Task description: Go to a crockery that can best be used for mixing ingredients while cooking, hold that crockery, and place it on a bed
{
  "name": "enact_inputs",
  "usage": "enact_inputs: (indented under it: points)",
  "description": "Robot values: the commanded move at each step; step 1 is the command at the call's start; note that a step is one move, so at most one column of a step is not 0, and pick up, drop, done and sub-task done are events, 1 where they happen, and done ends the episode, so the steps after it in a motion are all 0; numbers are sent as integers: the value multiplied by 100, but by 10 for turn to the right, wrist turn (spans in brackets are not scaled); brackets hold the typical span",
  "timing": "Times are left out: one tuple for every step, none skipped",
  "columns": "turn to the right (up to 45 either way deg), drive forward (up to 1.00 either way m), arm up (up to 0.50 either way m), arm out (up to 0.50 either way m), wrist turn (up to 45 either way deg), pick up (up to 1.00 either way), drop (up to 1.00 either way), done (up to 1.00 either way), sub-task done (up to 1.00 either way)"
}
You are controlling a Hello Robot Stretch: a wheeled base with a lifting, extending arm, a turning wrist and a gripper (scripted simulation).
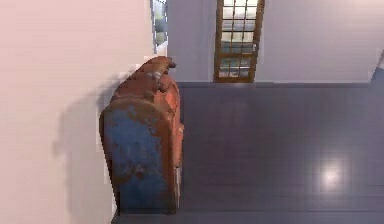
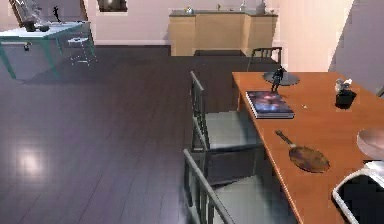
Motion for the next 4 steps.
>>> enact_inputs:
  points:
    - [0,45,0,0,0,0,0,0,0]
    - [450,0,0,0,0,0,0,0,0]
    - [270,0,0,0,0,0,0,0,0]
    - [0,45,0,0,0,0,0,0,0]
